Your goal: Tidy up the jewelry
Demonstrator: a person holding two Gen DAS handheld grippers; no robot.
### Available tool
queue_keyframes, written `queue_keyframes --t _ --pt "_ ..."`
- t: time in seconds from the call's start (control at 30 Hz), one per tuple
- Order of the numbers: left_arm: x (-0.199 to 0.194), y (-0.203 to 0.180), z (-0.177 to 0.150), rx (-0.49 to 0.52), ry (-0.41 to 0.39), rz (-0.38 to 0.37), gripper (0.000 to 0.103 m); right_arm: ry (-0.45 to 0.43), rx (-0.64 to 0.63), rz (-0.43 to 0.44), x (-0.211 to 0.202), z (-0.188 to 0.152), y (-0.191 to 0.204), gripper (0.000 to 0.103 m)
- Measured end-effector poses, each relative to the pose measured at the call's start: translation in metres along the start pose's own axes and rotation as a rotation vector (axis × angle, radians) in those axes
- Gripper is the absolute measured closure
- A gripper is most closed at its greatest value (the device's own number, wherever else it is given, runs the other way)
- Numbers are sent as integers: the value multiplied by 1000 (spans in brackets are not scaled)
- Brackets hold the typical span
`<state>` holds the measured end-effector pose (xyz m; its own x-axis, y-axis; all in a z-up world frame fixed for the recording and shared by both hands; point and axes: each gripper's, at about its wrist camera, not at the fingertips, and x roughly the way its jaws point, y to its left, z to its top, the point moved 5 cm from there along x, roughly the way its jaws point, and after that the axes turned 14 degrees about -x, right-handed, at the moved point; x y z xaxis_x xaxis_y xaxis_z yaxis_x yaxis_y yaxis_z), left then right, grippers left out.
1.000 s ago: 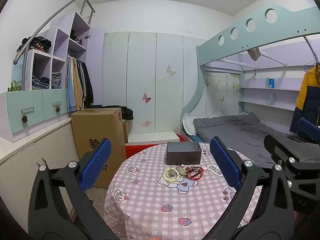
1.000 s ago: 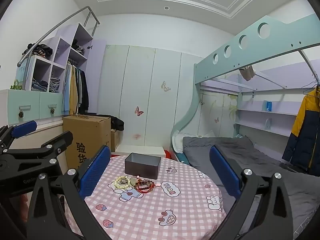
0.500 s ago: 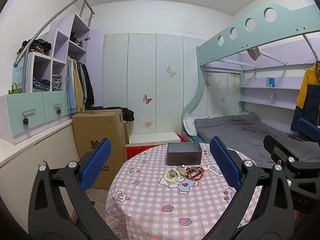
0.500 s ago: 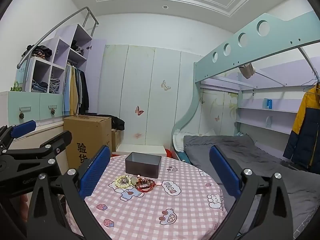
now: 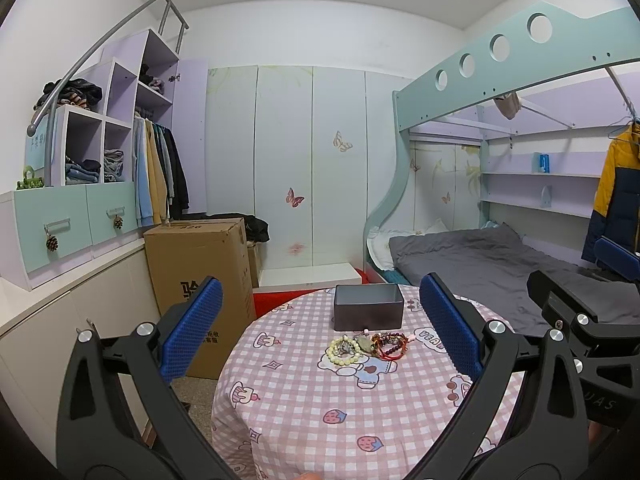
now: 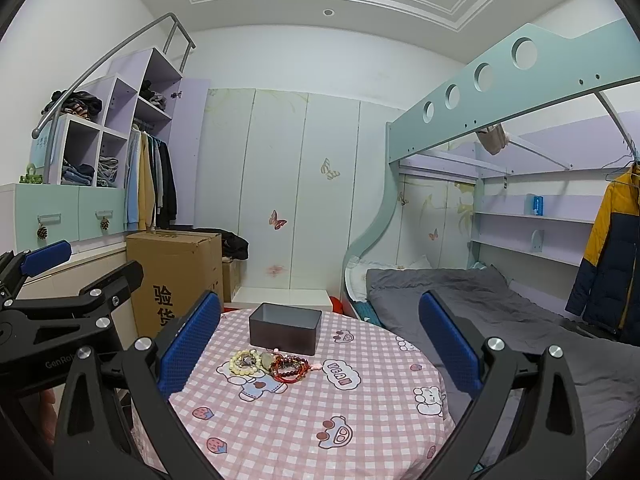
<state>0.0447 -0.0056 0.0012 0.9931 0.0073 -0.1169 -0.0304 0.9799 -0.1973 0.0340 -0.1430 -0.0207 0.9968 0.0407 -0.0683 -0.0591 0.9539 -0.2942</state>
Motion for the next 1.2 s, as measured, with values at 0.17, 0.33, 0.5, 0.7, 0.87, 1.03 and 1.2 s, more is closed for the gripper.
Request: queue_keyframes --t 0.17,0.33,0.5,0.7,0.87,1.03,1.2 --pt "1 1 0 -1 1 0 6 1 1 0 0 -1 -1 8" --pt "1 1 1 -2 2 0 6 1 3 0 1 -1 0 8" --pt "1 1 1 -2 3 -2 6 4 5 0 1 -2 -2 8" --pt "1 0 2 3 7 0 6 8 8 0 3 -4 -4 8" --pt "4 -1 3 7 7 1 6 12 12 -3 4 -3 -2 8" --pt "9 -4 7 14 5 2 6 12 17 -3 4 -2 -4 8" --pt "12 -6 12 11 -2 5 6 5 6 7 3 5 -2 8"
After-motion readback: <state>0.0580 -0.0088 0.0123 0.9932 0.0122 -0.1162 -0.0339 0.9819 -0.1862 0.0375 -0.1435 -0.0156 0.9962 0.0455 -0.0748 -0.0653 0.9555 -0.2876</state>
